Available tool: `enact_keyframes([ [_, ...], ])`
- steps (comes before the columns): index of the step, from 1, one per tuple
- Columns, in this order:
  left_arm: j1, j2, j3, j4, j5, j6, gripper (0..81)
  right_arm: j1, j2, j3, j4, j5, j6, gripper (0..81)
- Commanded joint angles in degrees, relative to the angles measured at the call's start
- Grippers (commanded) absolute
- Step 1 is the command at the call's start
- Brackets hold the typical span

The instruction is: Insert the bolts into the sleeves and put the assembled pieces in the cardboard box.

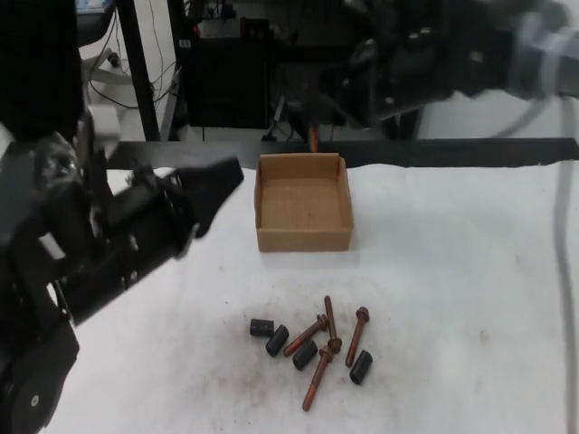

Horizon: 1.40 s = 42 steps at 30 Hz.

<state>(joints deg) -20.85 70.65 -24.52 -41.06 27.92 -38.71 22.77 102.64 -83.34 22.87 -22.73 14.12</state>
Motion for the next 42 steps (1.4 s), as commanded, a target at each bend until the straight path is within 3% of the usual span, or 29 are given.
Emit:
enact_keyframes([
  [1,0.09,0.01,-0.59,9.33,-1.84,0.39,0.3,-0.01,8.98,-11.14,7.56,0.37,-0.82,0.9],
  [7,0.09,0.01,-0.59,16.03,-2.23,8.18,0.3,-0.15,20.29,-22.84,16.66,2.06,-1.00,0.9],
  [14,0.09,0.01,-0.59,21.42,-2.23,13.24,0.3,-0.26,25.08,-25.28,18.92,2.68,-2.62,0.1],
  [16,0.09,0.01,-0.59,22.03,-2.23,13.74,0.3,-0.23,25.44,-25.28,18.92,2.68,-4.69,6.9],
  [21,0.09,0.01,-0.59,22.33,-2.13,14.31,0.3,-0.81,25.70,-25.28,17.78,3.19,-5.82,35.1],
  [23,0.09,0.01,-0.59,22.33,-2.09,14.31,0.3,-1.31,25.70,-25.28,17.11,3.18,-5.82,38.2],
  [28,0.09,0.01,-0.59,22.33,3.32,14.31,0.3,-2.75,24.70,-25.73,17.43,3.18,-5.58,27.2],
  [31,-0.18,0.01,-0.59,22.17,6.25,14.31,0.3,-3.69,22.29,-25.73,20.31,1.39,-5.16,4.3],
  [32,-0.33,0.01,-0.59,22.17,6.96,14.31,0.3,-4.09,21.50,-25.73,21.54,0.99,-5.44,0.6],
  [38,-4.02,0.01,-1.65,22.44,10.78,22.77,0.3,-5.00,14.72,-23.68,33.89,-1.22,-12.46,0.8],
  [42,-8.30,0.01,-4.02,26.47,10.27,23.67,0.3,-5.30,7.11,-16.07,37.35,-2.87,-15.91,0.8],
])
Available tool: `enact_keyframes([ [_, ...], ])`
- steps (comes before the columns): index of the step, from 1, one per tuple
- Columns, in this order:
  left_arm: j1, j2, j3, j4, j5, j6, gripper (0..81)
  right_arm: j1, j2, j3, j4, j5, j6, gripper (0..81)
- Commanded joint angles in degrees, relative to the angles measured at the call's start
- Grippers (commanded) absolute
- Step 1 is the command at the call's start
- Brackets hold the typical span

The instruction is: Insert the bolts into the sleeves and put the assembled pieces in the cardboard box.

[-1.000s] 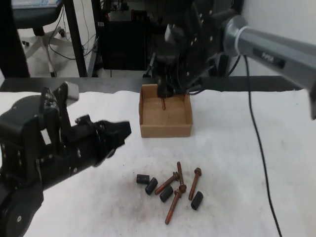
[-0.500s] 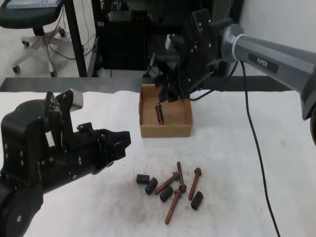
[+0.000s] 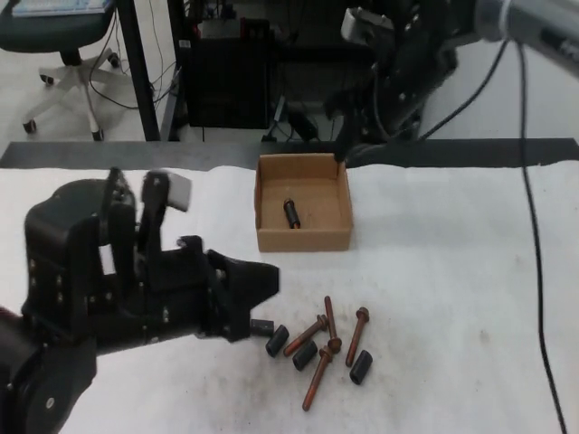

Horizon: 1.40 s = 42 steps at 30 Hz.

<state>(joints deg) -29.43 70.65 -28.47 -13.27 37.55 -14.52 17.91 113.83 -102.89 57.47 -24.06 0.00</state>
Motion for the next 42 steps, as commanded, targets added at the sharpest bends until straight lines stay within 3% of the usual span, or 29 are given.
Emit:
enact_keyframes([
  [1,-0.89,0.01,-1.07,1.25,0.18,0.69,0.3,-0.57,-6.78,6.53,2.60,-2.76,-1.78,0.8],
  [5,-4.95,0.01,-6.09,15.49,-5.68,10.02,0.3,-0.95,-19.51,20.61,-1.85,-3.43,-2.22,0.8],
  [9,-6.76,1.14,-12.32,30.81,-16.03,18.78,0.3,-1.92,-34.05,34.50,-5.03,-3.43,-2.11,0.8],
  [19,-6.74,21.25,-36.26,50.84,-15.21,20.96,0.3,-2.08,-67.53,54.67,-0.93,-3.17,0.44,0.8],
  [24,-7.95,34.21,-50.59,66.03,-14.59,30.22,0.3,-2.08,-76.24,59.03,-0.72,-1.27,2.56,0.8],
  [28,-9.37,40.30,-57.61,69.96,-20.12,35.58,0.1,-2.08,-79.97,60.88,0.61,-1.59,5.52,0.8],
  [31,-9.60,42.89,-60.76,69.83,-22.52,35.58,9.8,-2.08,-81.30,61.00,3.28,-1.60,5.51,0.8],
  [33,-9.60,43.58,-61.55,70.16,-22.67,35.58,21.9,-2.08,-81.91,61.00,4.16,-1.60,5.32,0.8],
  [34,-9.60,43.76,-61.53,70.15,-24.16,35.58,30.7,-2.08,-82.17,61.10,4.23,-1.60,5.32,0.8],
  [36,-9.60,43.92,-61.53,70.15,-29.24,35.58,40.8,-2.08,-82.38,61.13,4.21,-1.60,5.32,0.8],
  [39,-9.60,43.91,-61.53,70.61,-34.09,35.58,44.3,-2.08,-82.35,61.13,4.21,-1.60,4.85,0.8],
  [42,-9.60,43.91,-61.53,70.84,-33.73,35.58,43.9,-2.08,-82.35,61.13,4.21,-1.60,4.67,0.8],
])
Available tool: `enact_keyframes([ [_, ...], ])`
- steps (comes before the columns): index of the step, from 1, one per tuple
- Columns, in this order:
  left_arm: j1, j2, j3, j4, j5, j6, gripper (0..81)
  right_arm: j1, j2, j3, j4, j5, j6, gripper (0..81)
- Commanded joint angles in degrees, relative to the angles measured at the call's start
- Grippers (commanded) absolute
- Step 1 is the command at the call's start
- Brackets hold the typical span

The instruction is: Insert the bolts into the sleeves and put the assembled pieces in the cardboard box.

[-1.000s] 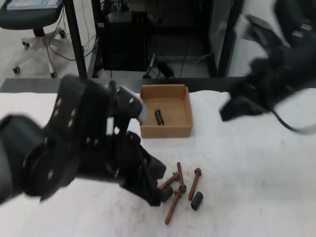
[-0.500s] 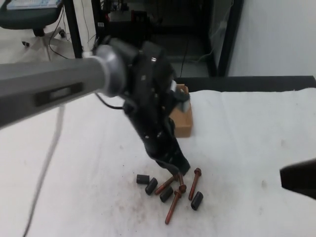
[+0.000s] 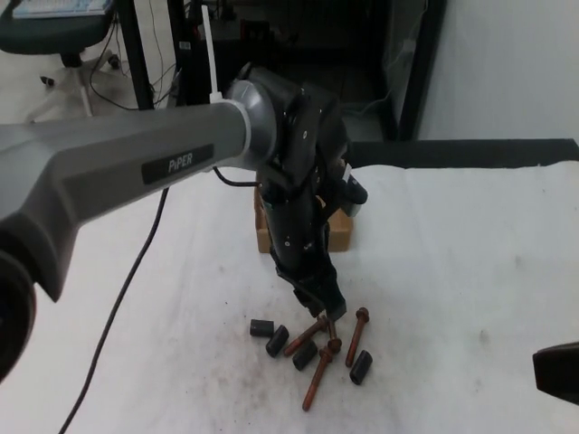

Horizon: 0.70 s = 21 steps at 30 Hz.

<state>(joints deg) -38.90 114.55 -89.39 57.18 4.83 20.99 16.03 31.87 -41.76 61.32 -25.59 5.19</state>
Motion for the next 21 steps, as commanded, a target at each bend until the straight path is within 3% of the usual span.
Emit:
enact_keyframes([
  [1,-0.12,0.01,-0.41,0.36,-0.64,0.07,43.9,-0.20,-0.38,-0.01,0.36,-0.07,-0.52,0.8],
  [7,-0.75,0.49,0.74,0.13,2.91,-2.12,43.9,-0.20,-0.38,-0.01,0.14,-0.07,-0.49,0.8],
  [21,-1.80,3.28,2.13,-1.73,2.43,-2.13,43.9,-0.20,-0.38,-0.01,0.14,-0.07,-0.49,0.8],
])
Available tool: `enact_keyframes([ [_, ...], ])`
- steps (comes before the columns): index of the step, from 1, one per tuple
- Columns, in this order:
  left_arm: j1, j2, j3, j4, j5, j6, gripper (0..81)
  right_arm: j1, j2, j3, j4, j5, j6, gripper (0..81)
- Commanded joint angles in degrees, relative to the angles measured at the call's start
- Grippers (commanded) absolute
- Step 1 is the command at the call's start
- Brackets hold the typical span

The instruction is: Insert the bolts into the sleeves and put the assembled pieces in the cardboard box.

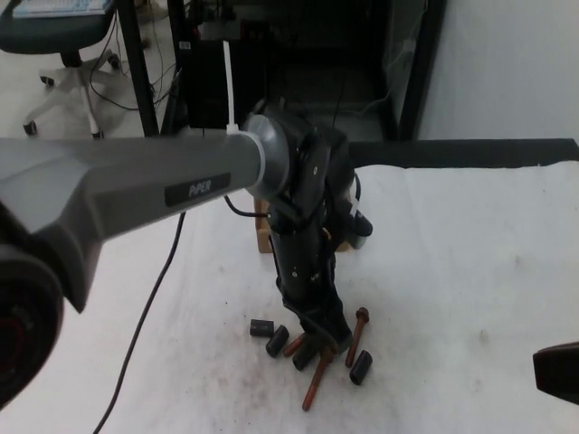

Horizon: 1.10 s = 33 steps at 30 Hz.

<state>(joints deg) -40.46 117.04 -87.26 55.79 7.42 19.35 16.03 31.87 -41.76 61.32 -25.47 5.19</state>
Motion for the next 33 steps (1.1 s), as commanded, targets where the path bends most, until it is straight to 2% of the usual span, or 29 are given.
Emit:
enact_keyframes([
  [1,-0.25,0.84,0.01,-0.64,-0.76,-0.49,43.9,-0.20,-0.38,-0.01,0.14,-0.19,-0.49,0.8],
  [20,-0.25,1.04,-0.20,-4.07,-4.44,-0.11,43.9,-0.20,-0.38,-0.01,0.14,-0.19,-0.49,0.8],
  [33,-0.10,2.07,0.09,-4.03,-4.45,-0.32,43.9,-0.20,-0.38,-0.01,0.18,-0.19,-1.33,0.8],
])
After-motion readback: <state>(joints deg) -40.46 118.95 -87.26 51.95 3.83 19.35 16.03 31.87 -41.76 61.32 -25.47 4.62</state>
